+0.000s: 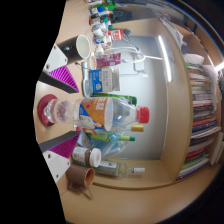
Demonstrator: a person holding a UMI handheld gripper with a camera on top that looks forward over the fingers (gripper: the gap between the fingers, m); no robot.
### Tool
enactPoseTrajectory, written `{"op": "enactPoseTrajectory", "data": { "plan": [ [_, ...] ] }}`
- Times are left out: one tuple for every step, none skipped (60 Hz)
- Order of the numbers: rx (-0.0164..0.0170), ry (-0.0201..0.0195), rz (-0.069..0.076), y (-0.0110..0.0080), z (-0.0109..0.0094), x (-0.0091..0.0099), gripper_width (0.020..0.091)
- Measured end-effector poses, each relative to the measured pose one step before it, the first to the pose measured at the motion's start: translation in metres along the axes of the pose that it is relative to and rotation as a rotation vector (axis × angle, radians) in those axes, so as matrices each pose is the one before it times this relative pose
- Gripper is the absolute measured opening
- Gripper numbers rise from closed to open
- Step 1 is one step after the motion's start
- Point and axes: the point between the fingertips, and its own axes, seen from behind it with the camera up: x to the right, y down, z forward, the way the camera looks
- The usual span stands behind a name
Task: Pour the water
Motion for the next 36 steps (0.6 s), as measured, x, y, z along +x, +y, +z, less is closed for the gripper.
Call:
{"op": "enactPoseTrajectory", "data": {
  "plan": [
    [0.00012,0.00539,0.0021,-0.00048,-0.00492,0.00100,0.0846],
    [-0.00057,0.00756,0.0039,-0.00111,-0.00480,0.00101,0.0847],
    [0.00028,0.00896,0.0044,-0.00006,-0.00593,0.00128,0.0846],
    [0.00271,0.00705,0.0034,-0.00091,-0.00558,0.00113,0.0850],
    [0.00454,0.00393,0.0031,-0.00121,-0.00595,0.00052,0.0848],
    [0.00383,0.00292,0.0042,-0.00121,-0.00600,-0.00008,0.0847],
    [0.00259,0.00306,0.0054,-0.00090,-0.00621,0.00008,0.0846],
    [0.00172,0.00351,0.0055,-0.00069,-0.00649,0.00013,0.0848],
    [0.00223,0.00209,0.0052,-0.00077,-0.00653,-0.00042,0.0848],
    [0.00317,0.00024,0.0046,-0.00092,-0.00660,-0.00086,0.0848],
    [0.00511,-0.00142,0.0049,-0.00050,-0.00627,-0.00092,0.0849],
    [0.00525,-0.00099,0.0064,-0.00110,-0.00723,-0.00144,0.0847],
    [0.00388,-0.00054,0.0071,-0.00100,-0.00749,-0.00096,0.0847],
    [0.00280,0.00108,0.0087,-0.00073,-0.00698,-0.00108,0.0847],
    [0.00037,0.00187,0.0098,-0.00028,-0.00703,-0.00090,0.0847],
    [-0.00058,0.00057,0.0110,0.00010,-0.00733,-0.00153,0.0847],
    [-0.00087,-0.00260,0.0100,0.00040,-0.00764,-0.00235,0.0845],
    [-0.00077,-0.00320,0.0095,0.00032,-0.00780,-0.00273,0.0839],
    [0.00045,-0.00403,0.0073,0.00026,-0.00772,-0.00262,0.0839],
    [0.00184,-0.00462,0.0060,0.00006,-0.00748,-0.00293,0.0840],
    [0.00170,-0.00502,0.0052,0.00022,-0.00754,-0.00297,0.0839],
    [0.00081,-0.00628,0.0039,0.00024,-0.00765,-0.00322,0.0838],
    [0.00483,-0.00910,0.0022,0.00108,-0.00642,-0.00321,0.0837],
    [0.00225,-0.00509,0.0001,0.00060,-0.00791,-0.00380,0.0838],
    [0.00522,-0.00353,-0.0015,-0.00016,-0.00694,-0.00265,0.0838],
    [0.00651,0.00061,-0.0014,-0.00041,-0.00671,-0.00168,0.0839],
    [0.00451,0.00253,-0.0007,-0.00015,-0.00623,-0.00109,0.0842],
    [-0.00028,0.00279,-0.0011,0.00031,-0.00642,-0.00093,0.0843],
    [-0.00465,0.00337,-0.0007,0.00112,-0.00629,-0.00037,0.0843],
    [-0.00570,0.00337,0.0009,0.00173,-0.00590,0.00002,0.0843],
    [-0.00485,0.00246,0.0025,0.00198,-0.00572,-0.00010,0.0842],
    [-0.00169,-0.00125,0.0026,0.00190,-0.00372,0.00151,0.0845],
    [-0.00105,-0.00219,0.0054,0.00121,-0.00589,-0.00111,0.0843],
    [0.00050,-0.00331,0.0061,0.00109,-0.00576,-0.00107,0.0840],
    [0.00190,-0.00367,0.0068,0.00079,-0.00588,-0.00103,0.0841],
    [0.00285,-0.00309,0.0075,0.00025,-0.00590,-0.00101,0.0841]
  ]
}}
